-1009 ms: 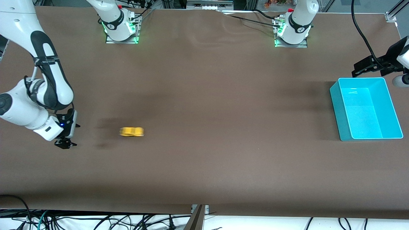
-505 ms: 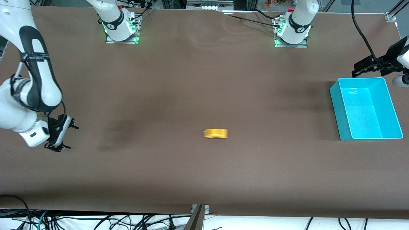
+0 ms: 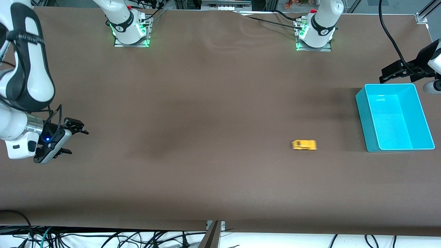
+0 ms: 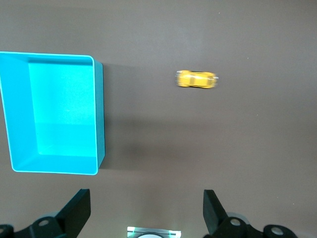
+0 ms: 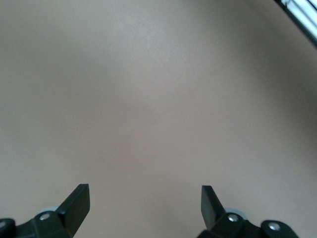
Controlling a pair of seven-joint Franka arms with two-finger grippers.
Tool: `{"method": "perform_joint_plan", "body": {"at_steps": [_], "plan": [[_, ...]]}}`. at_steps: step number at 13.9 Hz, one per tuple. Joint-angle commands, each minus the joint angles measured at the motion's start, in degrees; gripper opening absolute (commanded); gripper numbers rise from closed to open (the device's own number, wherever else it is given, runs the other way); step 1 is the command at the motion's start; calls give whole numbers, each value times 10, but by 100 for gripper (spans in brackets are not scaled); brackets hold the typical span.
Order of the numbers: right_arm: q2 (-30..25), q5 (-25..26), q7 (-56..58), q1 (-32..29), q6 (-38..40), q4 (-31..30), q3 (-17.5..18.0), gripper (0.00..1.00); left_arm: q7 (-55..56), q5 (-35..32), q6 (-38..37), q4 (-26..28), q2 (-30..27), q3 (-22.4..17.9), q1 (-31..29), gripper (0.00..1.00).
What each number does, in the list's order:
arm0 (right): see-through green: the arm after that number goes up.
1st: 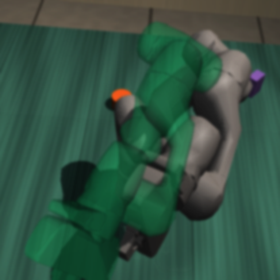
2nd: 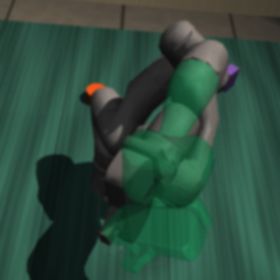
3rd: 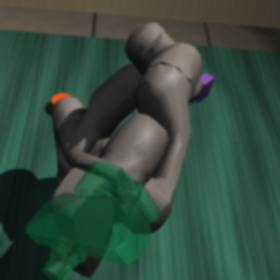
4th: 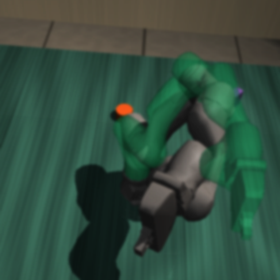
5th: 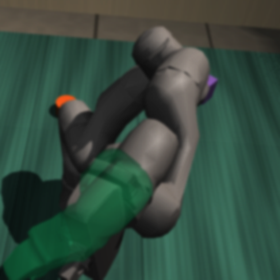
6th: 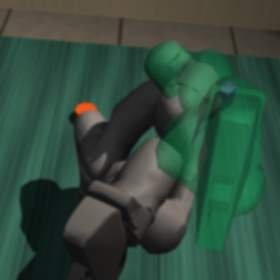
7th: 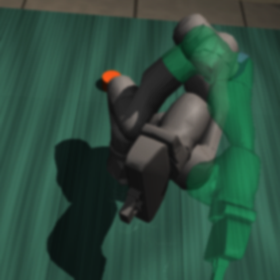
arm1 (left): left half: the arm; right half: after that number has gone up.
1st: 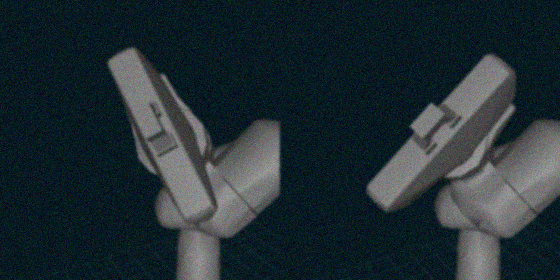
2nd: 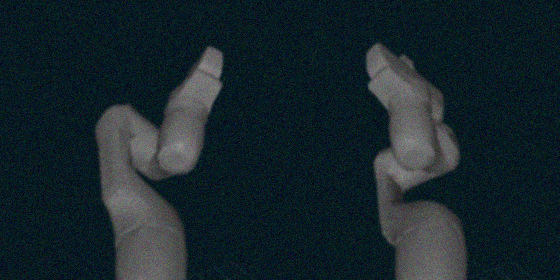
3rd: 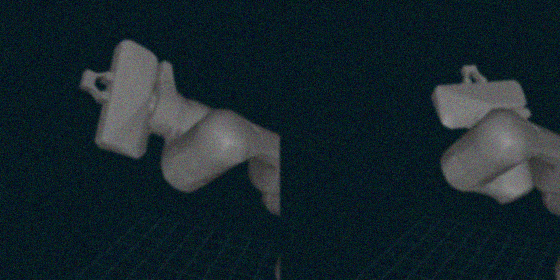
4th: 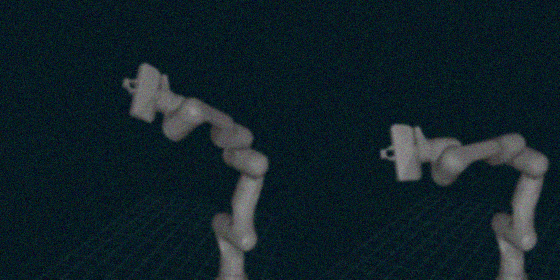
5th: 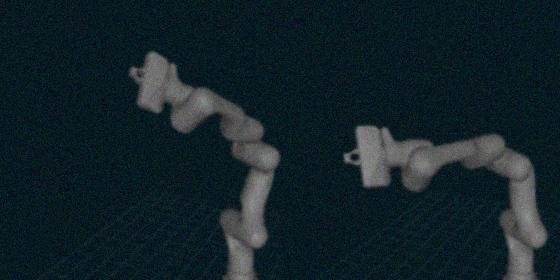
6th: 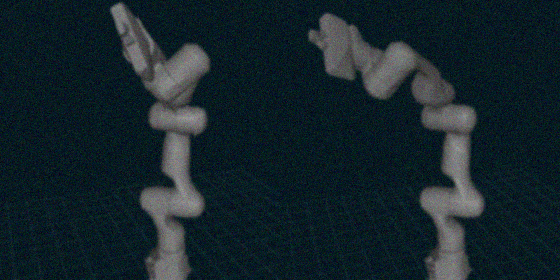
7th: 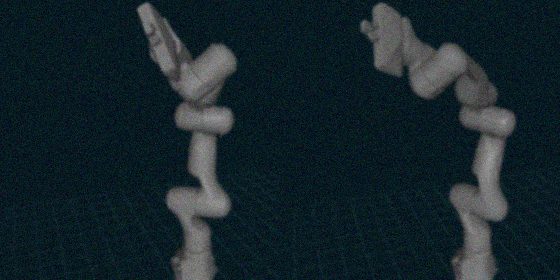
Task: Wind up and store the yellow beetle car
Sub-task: 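Open the right gripper to release the car toward the bin, then move the left gripper down to the car beside the bin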
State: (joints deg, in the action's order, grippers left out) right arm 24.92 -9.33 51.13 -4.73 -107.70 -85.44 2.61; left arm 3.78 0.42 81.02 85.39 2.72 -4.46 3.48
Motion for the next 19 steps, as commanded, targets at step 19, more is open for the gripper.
{"method": "perform_joint_plan", "body": {"at_steps": [19], "plan": [[-191,162,-449,34,190,-5,19,99,-5,2,-4,-20,37,2,20,100]]}}
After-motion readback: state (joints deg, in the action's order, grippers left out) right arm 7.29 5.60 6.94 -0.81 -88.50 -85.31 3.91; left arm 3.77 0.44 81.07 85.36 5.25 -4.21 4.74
